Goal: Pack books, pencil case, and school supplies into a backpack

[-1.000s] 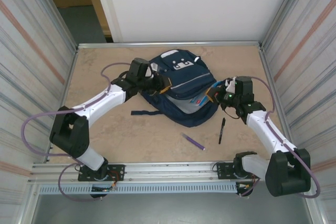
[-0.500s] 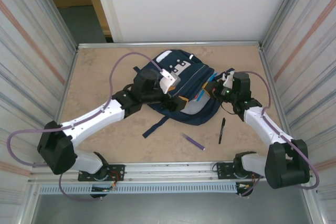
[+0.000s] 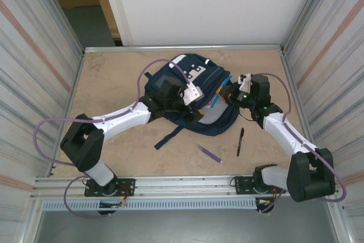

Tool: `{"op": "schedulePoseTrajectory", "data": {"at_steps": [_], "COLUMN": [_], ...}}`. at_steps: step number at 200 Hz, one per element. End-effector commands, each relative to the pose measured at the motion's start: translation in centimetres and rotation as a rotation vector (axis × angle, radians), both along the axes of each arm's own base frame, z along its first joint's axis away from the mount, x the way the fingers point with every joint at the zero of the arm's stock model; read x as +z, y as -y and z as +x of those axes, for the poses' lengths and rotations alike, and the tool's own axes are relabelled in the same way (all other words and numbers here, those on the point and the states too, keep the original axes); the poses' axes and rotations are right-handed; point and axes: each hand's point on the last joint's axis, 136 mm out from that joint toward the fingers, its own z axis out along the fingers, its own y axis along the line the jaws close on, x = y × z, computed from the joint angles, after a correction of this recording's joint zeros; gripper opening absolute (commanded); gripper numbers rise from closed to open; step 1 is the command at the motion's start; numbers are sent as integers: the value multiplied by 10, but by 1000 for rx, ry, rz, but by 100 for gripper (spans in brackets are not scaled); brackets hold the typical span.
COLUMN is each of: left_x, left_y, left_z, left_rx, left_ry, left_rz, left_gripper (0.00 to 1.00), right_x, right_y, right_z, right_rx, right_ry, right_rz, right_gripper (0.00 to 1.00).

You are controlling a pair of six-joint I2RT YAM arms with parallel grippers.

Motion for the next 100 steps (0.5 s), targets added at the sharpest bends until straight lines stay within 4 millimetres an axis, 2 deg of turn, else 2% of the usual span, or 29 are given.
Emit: {"op": "schedulePoseTrajectory", "data": {"at_steps": [1, 9, 23, 43, 52, 69, 80, 100], "left_x": [19, 15, 10, 5, 11, 36, 49, 64], "left_y": [2, -3, -9, -8, -7, -7, -8, -8], "left_z": [0, 8, 22, 26, 25, 22, 19, 17], "left_rx": [-21, 29, 97, 76, 66, 68, 64, 59], "left_ry": [73, 90, 108, 133, 146, 174, 193, 219], "left_rz": [-26, -6, 41, 70, 62, 7, -27, -49], "left_gripper": [99, 93, 72, 45, 33, 6, 0, 0], "right_x": [35, 35, 36, 31, 24, 3, -11, -20], "right_y": [-16, -19, -20, -17, -14, -1, 7, 8], "right_z": [3, 3, 3, 3, 3, -1, -6, -14], "right_rx": [87, 96, 99, 83, 70, 39, 26, 37], "right_ry": [120, 120, 117, 107, 80, 8, -30, -55], "right_rz": [34, 37, 38, 23, -6, -125, -195, -201], "right_gripper": [0, 0, 0, 0, 0, 0, 0, 0]}}
